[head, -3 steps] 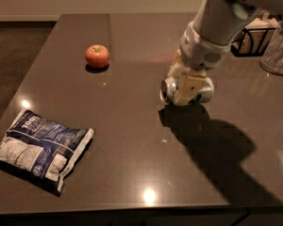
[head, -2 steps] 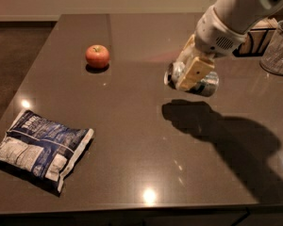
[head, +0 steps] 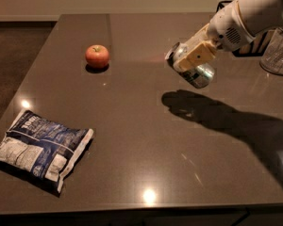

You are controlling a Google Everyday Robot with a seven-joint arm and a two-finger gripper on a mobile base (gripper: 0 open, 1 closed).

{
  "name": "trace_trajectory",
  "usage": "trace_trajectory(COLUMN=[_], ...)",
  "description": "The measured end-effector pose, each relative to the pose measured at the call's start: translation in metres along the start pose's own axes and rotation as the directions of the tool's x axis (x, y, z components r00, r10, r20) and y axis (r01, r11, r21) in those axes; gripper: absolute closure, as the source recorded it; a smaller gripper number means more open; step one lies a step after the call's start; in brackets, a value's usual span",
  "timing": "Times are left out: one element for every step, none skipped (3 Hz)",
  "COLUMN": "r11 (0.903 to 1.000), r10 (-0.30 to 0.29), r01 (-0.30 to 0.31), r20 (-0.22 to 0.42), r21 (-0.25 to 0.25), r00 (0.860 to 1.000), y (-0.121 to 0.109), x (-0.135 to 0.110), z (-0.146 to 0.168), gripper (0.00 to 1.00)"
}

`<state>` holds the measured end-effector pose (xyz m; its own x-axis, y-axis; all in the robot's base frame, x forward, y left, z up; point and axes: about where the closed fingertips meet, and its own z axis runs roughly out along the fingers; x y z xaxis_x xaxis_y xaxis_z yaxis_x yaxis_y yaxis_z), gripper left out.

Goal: Place 7up can upright

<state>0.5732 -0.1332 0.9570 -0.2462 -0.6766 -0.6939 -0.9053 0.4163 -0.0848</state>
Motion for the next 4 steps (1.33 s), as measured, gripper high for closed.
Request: trace_trajectory(r11=[0.9915, 0.9766, 0.9632, 0.9571], r10=[0.105, 0.155, 0.154, 0.136], r01=[-0.113, -0.188, -0.227, -0.246], r20=[0.126, 0.263, 0.397, 0.513], r21=[0.064, 0.105, 0.143, 0.153], r00=[0.986, 0.952, 0.905, 0.848], y=[-0.017, -0.028, -0.035, -0.038], x=[-0.005, -0.008, -0.007, -0.002], z=[0.006, 0.013, 0.019, 0.024], gripper=[1.0, 1.0, 1.0, 1.0])
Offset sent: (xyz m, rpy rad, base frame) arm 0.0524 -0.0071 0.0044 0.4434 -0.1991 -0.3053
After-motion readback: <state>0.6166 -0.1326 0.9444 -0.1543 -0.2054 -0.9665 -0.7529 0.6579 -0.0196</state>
